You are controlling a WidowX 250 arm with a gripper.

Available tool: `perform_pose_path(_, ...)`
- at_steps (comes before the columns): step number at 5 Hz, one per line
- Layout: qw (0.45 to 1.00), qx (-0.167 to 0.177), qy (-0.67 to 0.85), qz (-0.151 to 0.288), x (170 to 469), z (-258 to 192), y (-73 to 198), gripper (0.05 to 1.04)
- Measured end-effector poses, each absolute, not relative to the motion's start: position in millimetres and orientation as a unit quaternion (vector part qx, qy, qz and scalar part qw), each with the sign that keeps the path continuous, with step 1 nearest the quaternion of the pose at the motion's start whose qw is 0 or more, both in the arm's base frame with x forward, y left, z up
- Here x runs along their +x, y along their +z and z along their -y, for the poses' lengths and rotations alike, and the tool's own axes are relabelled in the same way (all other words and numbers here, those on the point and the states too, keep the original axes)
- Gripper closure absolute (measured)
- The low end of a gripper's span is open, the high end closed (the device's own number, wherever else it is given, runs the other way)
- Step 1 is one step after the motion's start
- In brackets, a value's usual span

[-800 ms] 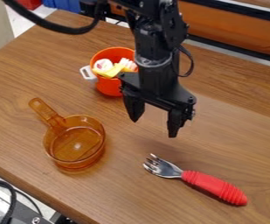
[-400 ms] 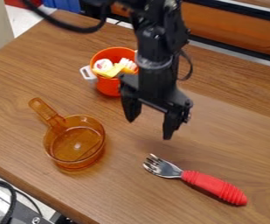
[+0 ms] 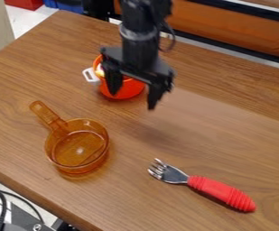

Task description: Orange pot moved to the middle center of the table

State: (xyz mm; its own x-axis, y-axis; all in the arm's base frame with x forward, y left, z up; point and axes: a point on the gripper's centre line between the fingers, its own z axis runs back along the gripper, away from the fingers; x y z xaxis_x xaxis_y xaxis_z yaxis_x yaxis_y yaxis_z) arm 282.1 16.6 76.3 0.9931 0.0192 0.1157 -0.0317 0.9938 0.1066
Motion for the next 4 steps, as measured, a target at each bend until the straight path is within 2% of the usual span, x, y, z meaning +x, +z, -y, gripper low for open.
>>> perform_pose_path(1,0.996,0.060,-0.013,0.061,305,-31,89,0.084)
perform_pose_path(2,0.997,0.031,-0.048,0.053,327,-39,85,0.084)
perform_pose_path(3,0.996,0.009,-0.081,0.040,336,-46,77,0.084)
perform_pose_path(4,0.995,-0.004,-0.091,0.048,340,-52,68,0.084)
